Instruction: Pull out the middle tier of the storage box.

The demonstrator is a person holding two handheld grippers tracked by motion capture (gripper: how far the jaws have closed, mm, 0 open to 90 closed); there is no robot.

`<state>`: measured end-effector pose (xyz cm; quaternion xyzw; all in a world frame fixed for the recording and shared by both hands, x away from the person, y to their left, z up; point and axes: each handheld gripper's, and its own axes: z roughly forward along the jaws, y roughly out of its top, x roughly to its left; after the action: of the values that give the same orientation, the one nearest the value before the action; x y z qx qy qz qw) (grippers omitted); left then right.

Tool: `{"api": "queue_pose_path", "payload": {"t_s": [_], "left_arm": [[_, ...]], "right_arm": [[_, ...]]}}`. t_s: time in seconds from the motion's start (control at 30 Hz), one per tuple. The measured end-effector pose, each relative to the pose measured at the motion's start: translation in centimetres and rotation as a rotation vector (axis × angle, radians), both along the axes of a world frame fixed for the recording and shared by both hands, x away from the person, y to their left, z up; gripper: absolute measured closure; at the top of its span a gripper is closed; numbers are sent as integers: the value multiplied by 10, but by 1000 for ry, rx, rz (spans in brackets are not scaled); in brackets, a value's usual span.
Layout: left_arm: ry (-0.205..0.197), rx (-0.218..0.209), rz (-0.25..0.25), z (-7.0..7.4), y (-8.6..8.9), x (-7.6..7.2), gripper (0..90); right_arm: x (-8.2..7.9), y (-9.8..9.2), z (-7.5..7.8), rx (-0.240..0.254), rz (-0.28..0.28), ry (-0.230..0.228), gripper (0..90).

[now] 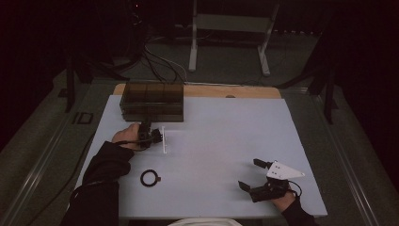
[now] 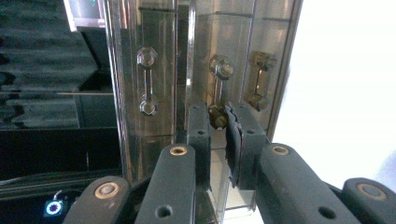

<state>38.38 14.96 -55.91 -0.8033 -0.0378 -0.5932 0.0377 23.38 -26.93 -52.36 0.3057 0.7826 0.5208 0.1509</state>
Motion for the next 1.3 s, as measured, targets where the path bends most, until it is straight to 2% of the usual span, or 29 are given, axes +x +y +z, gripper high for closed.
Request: {"api": "queue_pose_path", "payload": {"t_s": [0.17,0.53,0.8,1.03,1.17,1.23,1.27,1.3], "left_arm": [[11,-6,-4,2,2,-4,824],[28,3,-12,4,3,-2,822],[45,-8,-19,6,4,-1,820],[90,-22,-19,12,4,0,810],[148,-67,-34,19,7,1,780],[199,-132,-78,25,11,0,755],[218,-150,-91,27,12,-1,737],[239,-194,-104,30,14,-1,737]], "right_arm": [[0,0,0,-3,1,-2,0],[0,1,-1,-4,0,1,0],[1,0,-1,-2,-2,3,0],[0,1,0,-4,-2,3,0],[0,0,-1,-3,-2,4,0],[0,0,-1,-3,-2,5,0],[0,0,-1,-2,-1,4,0],[0,0,0,0,-2,5,0]]}}
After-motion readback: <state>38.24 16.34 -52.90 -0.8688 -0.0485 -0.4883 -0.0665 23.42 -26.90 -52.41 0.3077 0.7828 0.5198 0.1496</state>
